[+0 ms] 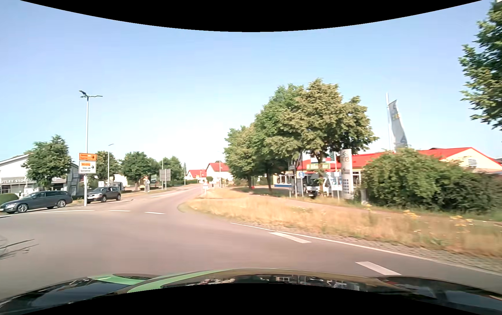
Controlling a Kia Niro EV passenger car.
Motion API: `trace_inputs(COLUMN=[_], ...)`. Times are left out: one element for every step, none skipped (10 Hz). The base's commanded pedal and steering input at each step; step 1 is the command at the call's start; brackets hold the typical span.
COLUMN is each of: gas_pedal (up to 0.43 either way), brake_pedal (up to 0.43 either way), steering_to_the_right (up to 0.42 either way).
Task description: Follow the waypoints while adhering to traffic rules and regulations
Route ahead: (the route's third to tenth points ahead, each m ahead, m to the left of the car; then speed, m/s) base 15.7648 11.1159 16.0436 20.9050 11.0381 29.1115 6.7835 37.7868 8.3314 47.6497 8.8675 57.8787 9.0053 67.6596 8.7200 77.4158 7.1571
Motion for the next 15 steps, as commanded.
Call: trace_inputs(gas_pedal=[0.067, 0.039, 0.039, 0.020, 0.000, 0.000, 0.000, 0.000, 0.000, 0.000, 0.000, 0.000, 0.000, 0.000, 0.000], brake_pedal=[0.000, 0.000, 0.000, 0.000, 0.000, 0.000, 0.000, 0.000, 0.000, 0.000, 0.000, 0.000, 0.000, 0.000, 0.006], steering_to_the_right=[-0.322, -0.327, -0.332, -0.334, -0.334, -0.334, -0.334, -0.332, -0.327, -0.319, -0.313, -0.310, -0.306, -0.301, -0.296])
